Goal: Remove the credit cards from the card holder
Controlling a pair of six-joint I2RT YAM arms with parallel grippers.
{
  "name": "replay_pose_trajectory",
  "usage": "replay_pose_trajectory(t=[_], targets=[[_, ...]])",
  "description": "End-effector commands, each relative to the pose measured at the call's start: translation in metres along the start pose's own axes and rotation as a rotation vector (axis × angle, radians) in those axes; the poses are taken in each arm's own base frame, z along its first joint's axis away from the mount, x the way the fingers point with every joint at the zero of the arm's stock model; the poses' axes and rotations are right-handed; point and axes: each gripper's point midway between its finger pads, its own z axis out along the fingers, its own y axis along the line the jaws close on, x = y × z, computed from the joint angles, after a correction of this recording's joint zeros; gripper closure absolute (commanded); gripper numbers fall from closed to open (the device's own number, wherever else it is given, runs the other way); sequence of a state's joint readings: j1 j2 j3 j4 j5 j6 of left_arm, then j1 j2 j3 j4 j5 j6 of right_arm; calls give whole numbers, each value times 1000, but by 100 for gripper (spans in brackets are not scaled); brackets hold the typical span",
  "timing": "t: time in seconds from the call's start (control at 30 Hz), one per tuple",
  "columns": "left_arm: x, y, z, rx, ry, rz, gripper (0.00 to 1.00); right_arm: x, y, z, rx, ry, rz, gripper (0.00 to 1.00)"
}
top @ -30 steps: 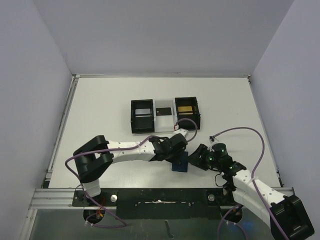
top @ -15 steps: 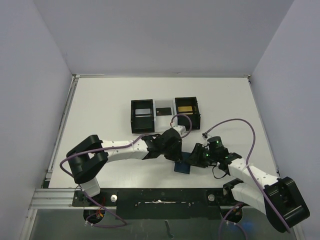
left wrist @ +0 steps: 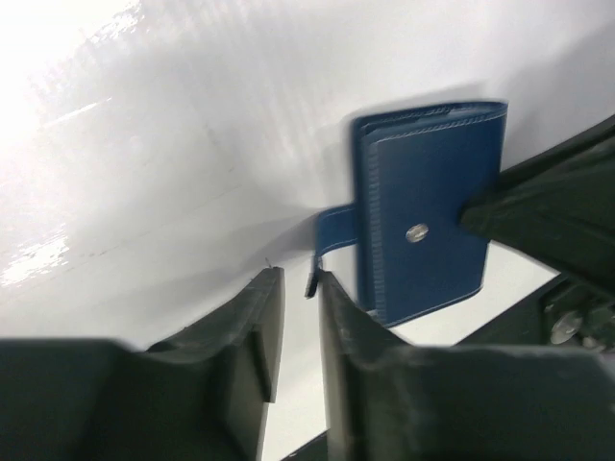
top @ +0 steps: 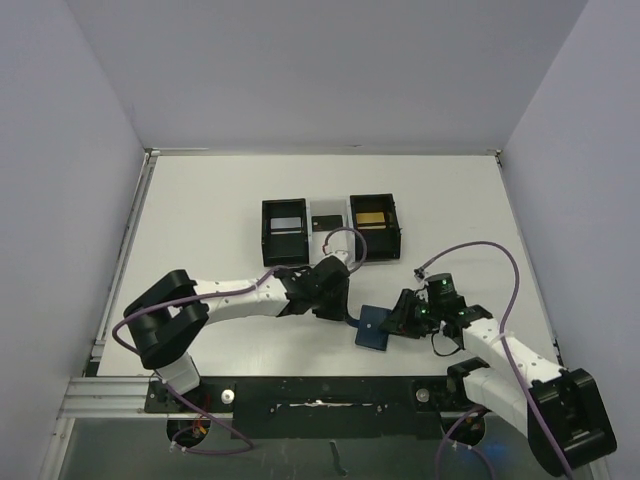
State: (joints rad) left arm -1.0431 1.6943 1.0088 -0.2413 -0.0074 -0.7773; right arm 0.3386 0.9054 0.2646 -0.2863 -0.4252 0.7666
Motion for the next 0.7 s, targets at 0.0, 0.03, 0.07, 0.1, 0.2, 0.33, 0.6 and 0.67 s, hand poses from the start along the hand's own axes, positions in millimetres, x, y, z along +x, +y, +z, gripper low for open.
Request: replay_pose_trajectory(t=[0.0,0.03,0.07,0.1,0.2,0.33,0.6,0.67], targets=[[2,13,-4,-21,-33,-51,68,-14,1,-2,90,27,15,69],[2,11,-3,-9,-32,-65,65,-17,2,-5,130,16,3,64],[3,9,-2,-1,-29,-78,62,-21,3,-9,149,-6,-11,60],[3,8,-2,4,-31,-87,57,-23,5,-11,151,-18,-16,55],[-2,2,-2,24,-40,-85,50,-23,11,-17,128,-24,-24,48],[-11,-16,-1,113,-49,-73,48,-18,21,-22,81,-6,-24,48],[-15,-22,7,173,-16,-64,69,-28,35,-38,70,-42,-35,48],[-14,-17,10,183,-7,-98,81,-33,42,-40,59,-45,-43,48]])
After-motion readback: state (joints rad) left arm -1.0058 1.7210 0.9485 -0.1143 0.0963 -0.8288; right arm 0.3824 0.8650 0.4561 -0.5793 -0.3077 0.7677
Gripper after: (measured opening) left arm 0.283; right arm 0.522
